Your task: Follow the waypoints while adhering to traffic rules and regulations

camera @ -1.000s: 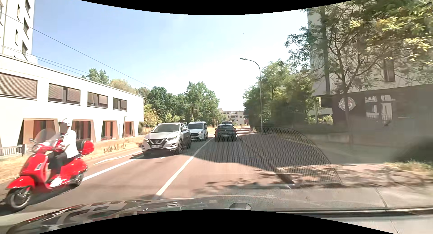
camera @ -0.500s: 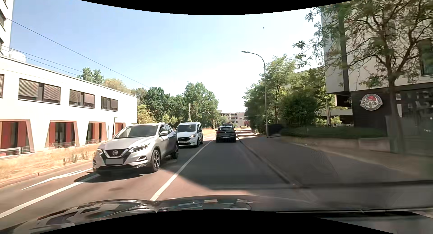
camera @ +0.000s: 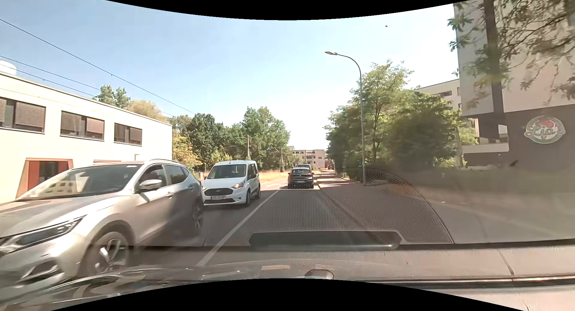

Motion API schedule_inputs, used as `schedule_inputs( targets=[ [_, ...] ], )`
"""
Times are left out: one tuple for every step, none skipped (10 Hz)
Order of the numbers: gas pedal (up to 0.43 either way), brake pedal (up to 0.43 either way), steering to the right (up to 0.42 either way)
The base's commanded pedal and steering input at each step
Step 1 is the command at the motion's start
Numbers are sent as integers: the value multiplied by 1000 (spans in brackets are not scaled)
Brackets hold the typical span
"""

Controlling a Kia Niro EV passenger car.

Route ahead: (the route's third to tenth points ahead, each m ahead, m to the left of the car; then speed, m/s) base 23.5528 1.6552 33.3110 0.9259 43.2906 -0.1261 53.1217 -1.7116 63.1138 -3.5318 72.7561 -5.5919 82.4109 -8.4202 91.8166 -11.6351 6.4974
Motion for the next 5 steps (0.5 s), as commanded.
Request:
schedule_inputs(
  targets=[
    [130,0,0],
    [130,0,0],
    [130,0,0],
    [130,0,0],
    [130,0,0]
  ],
)
